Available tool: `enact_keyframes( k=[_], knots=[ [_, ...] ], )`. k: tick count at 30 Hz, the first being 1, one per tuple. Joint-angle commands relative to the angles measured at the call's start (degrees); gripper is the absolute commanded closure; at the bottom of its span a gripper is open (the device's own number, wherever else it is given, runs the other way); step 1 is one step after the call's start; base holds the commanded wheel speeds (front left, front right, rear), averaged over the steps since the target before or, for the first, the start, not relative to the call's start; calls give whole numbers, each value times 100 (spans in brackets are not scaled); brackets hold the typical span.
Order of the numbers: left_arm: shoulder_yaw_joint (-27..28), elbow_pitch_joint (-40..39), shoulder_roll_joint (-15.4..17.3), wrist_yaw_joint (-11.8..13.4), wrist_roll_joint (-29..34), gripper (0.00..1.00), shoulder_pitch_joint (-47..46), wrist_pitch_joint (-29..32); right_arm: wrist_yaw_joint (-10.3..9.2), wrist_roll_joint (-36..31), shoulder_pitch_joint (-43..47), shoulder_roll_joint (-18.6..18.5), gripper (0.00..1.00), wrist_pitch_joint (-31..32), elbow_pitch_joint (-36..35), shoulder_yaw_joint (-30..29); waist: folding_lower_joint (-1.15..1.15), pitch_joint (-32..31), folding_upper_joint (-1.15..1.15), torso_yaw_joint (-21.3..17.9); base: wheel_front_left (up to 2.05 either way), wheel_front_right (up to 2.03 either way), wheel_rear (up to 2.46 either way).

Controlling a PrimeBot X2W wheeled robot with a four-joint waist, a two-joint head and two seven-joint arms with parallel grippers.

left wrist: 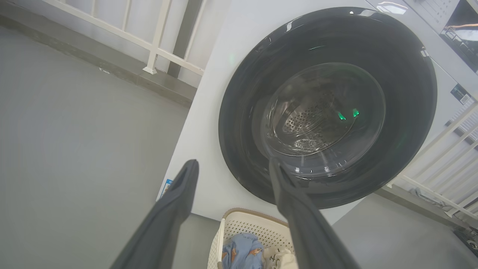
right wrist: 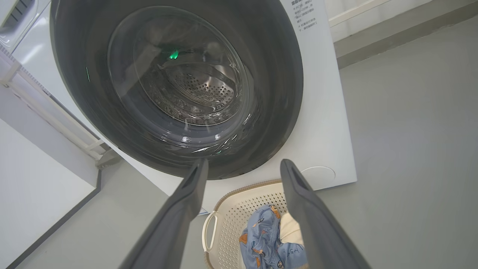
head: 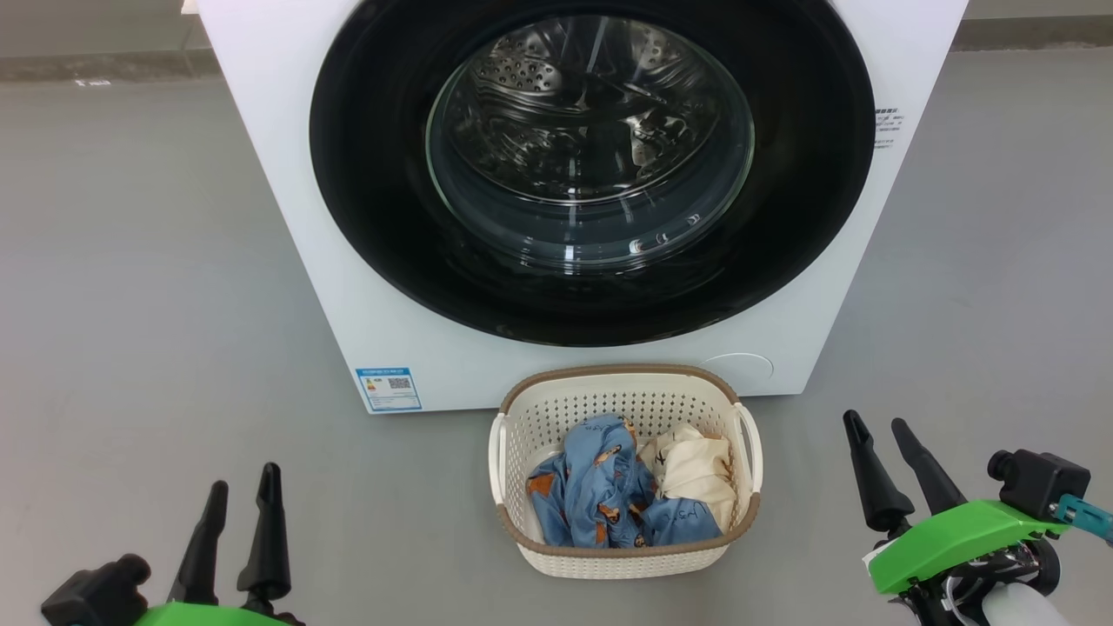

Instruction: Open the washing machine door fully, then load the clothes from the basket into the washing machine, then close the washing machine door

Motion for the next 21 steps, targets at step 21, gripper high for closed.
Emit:
enact_keyframes(
  k=[21],
  knots=[
    [113, 51, 246, -4, 1716, 0, -359, -431, 31, -1314, -385, -330, 0, -433, 128, 469, 0, 10, 0, -48, 0, 0, 0]
  ],
)
